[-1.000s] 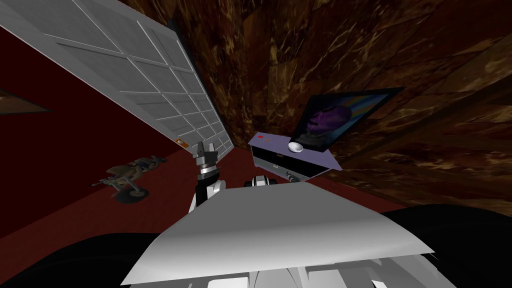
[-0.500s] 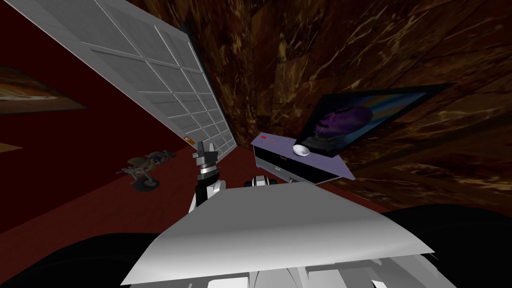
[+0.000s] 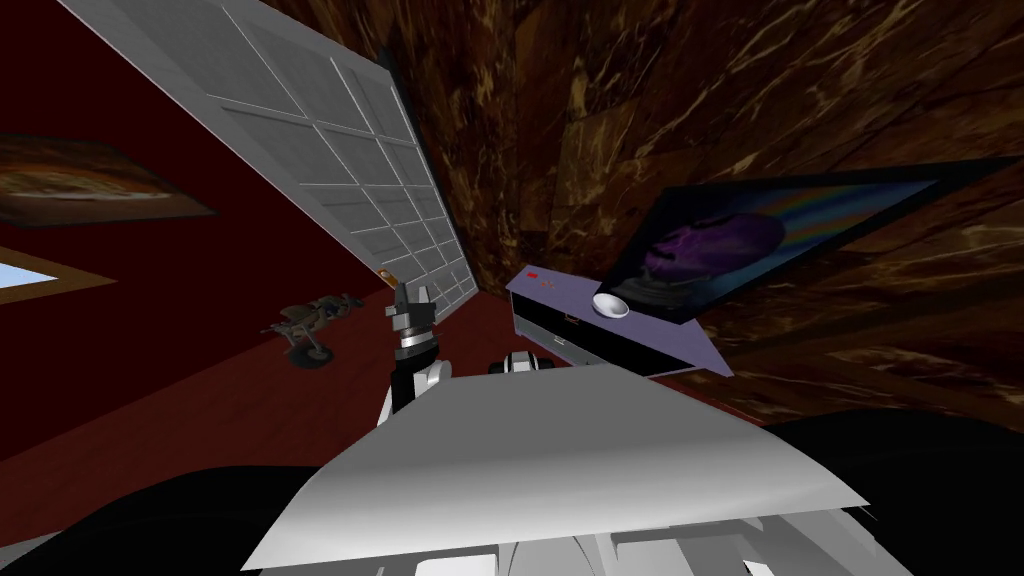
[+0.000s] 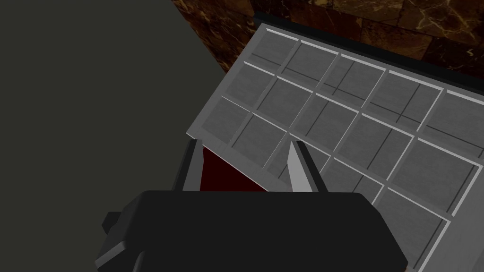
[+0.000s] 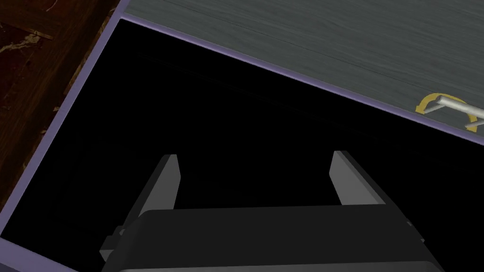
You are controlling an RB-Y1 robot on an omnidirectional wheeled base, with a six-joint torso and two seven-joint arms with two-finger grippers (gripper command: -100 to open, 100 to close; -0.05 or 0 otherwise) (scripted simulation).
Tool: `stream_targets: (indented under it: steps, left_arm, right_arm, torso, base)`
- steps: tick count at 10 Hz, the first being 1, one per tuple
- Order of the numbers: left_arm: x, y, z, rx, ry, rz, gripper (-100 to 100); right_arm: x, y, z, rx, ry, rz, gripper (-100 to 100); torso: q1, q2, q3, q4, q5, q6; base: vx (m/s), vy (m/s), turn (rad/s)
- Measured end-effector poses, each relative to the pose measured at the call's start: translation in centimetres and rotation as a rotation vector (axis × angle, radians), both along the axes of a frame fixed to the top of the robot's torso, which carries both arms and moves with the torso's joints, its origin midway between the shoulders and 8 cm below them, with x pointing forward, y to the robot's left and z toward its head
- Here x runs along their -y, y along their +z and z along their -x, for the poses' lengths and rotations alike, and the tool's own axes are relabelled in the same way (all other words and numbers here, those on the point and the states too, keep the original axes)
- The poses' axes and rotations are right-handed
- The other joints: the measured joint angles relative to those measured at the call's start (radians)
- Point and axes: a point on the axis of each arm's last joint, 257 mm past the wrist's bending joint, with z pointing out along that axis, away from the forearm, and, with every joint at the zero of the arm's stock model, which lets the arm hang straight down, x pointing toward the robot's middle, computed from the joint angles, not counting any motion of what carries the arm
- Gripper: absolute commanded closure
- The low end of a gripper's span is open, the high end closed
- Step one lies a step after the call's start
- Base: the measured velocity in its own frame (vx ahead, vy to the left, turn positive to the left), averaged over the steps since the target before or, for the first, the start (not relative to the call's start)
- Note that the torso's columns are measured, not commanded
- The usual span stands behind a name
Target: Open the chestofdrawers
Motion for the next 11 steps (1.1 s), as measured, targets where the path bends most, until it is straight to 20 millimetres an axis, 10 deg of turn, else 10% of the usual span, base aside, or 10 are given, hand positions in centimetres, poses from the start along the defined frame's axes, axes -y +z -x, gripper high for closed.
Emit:
stream_targets:
  steps: [11]
  left_arm:
    - [0.0, 0.0, 0.0, 0.0, 0.0, 0.0, 0]
  right_arm:
    - [4.0, 1.5, 6.1, -0.238, -0.002, 0.351, -100]
  torso:
    - [0.0, 0.001, 0.0, 0.0, 0.0, 0.001]
  base:
    - [0.023, -0.005, 0.103]
